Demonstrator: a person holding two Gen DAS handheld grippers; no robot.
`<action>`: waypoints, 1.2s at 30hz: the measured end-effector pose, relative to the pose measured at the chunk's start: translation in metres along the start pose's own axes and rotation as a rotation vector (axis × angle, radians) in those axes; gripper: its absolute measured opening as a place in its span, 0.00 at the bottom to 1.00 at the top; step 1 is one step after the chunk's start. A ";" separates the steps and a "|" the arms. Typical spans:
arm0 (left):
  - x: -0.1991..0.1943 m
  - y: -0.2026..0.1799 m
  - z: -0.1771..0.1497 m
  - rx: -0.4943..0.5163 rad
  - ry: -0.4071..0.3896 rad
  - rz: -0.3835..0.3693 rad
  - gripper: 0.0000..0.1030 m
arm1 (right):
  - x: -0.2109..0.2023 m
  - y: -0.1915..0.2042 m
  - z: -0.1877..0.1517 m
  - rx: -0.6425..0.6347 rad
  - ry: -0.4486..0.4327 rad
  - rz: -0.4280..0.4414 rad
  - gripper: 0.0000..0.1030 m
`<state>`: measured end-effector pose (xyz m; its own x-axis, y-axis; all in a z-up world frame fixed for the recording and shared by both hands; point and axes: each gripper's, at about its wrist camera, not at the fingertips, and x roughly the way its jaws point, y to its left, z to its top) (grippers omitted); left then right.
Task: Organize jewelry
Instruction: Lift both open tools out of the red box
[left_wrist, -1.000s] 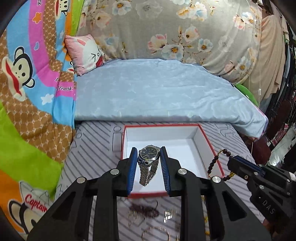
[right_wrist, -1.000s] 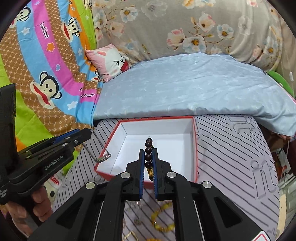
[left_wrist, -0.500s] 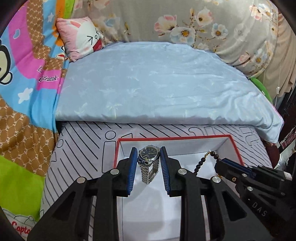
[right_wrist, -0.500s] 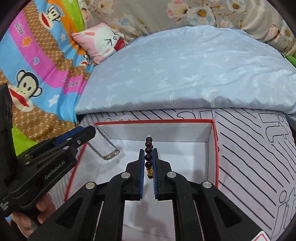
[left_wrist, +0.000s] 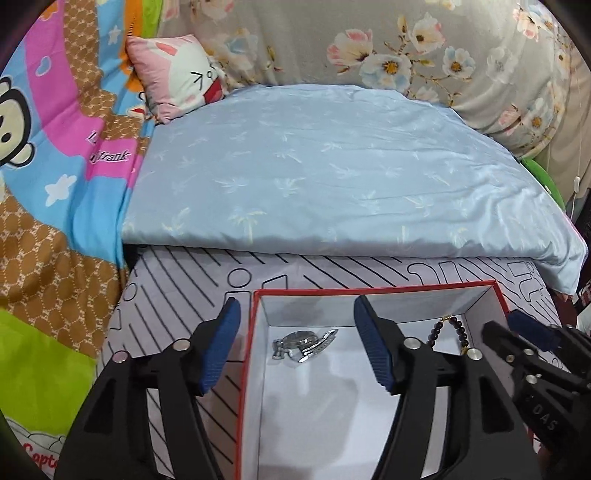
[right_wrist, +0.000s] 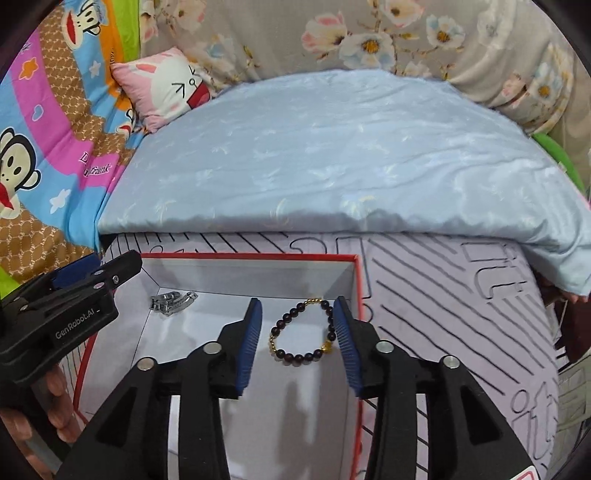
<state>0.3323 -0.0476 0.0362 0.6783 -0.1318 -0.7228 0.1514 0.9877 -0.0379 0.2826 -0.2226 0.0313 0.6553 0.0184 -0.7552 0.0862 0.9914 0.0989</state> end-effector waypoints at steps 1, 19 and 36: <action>-0.005 0.004 -0.002 -0.011 -0.005 0.000 0.64 | -0.010 0.001 -0.003 -0.006 -0.019 -0.006 0.44; -0.108 0.042 -0.085 -0.047 -0.030 0.011 0.66 | -0.114 0.010 -0.098 -0.022 -0.063 -0.007 0.47; -0.128 0.033 -0.189 -0.022 0.111 -0.016 0.67 | -0.144 -0.004 -0.197 0.051 0.047 -0.007 0.47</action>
<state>0.1147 0.0181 -0.0028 0.5922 -0.1387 -0.7938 0.1450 0.9873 -0.0644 0.0406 -0.2034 0.0121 0.6189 0.0189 -0.7853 0.1295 0.9836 0.1257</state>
